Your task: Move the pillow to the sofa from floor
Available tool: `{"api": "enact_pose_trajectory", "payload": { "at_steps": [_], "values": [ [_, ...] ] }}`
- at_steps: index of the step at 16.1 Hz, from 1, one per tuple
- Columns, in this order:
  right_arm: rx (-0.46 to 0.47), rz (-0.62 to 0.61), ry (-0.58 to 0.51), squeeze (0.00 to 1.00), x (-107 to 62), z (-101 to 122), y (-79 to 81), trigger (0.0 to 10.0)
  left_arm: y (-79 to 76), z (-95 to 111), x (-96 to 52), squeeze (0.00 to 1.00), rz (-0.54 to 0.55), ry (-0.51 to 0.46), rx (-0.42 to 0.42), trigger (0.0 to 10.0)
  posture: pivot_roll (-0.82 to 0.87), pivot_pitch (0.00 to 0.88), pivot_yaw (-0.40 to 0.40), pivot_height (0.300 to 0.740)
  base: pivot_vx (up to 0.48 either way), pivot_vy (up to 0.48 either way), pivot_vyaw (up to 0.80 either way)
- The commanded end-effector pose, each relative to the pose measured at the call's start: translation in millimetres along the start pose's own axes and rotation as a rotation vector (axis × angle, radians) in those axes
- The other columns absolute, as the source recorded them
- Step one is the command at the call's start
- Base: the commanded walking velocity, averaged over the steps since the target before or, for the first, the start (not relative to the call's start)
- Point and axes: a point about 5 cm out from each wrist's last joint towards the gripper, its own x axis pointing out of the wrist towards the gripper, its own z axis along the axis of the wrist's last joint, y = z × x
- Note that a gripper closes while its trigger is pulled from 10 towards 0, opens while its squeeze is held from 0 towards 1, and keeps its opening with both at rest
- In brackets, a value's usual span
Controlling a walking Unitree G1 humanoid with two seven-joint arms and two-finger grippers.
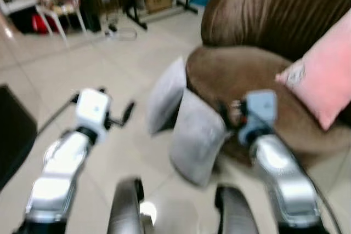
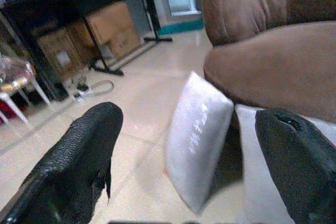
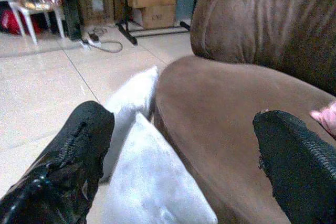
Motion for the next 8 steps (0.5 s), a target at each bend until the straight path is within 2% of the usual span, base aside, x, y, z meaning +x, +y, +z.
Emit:
{"api": "enact_pose_trajectory", "payload": {
  "at_steps": [1,8],
  "values": [
    [-0.002,-0.062,0.025,0.00,-2.0,-4.4,-15.8,10.0,-9.6,6.2,4.5,0.55,-0.037,-0.027,-0.011,10.0,-0.12,0.000,-0.002,0.540,0.375,0.000,0.00],
    [-0.010,-0.052,0.026,0.00,-1.1,-3.5,-15.3,10.0,-10.0,7.6,5.3,0.53,-0.036,-0.032,-0.011,10.0,-0.12,0.000,-0.003,0.540,0.399,0.000,0.00]
  ]
}}
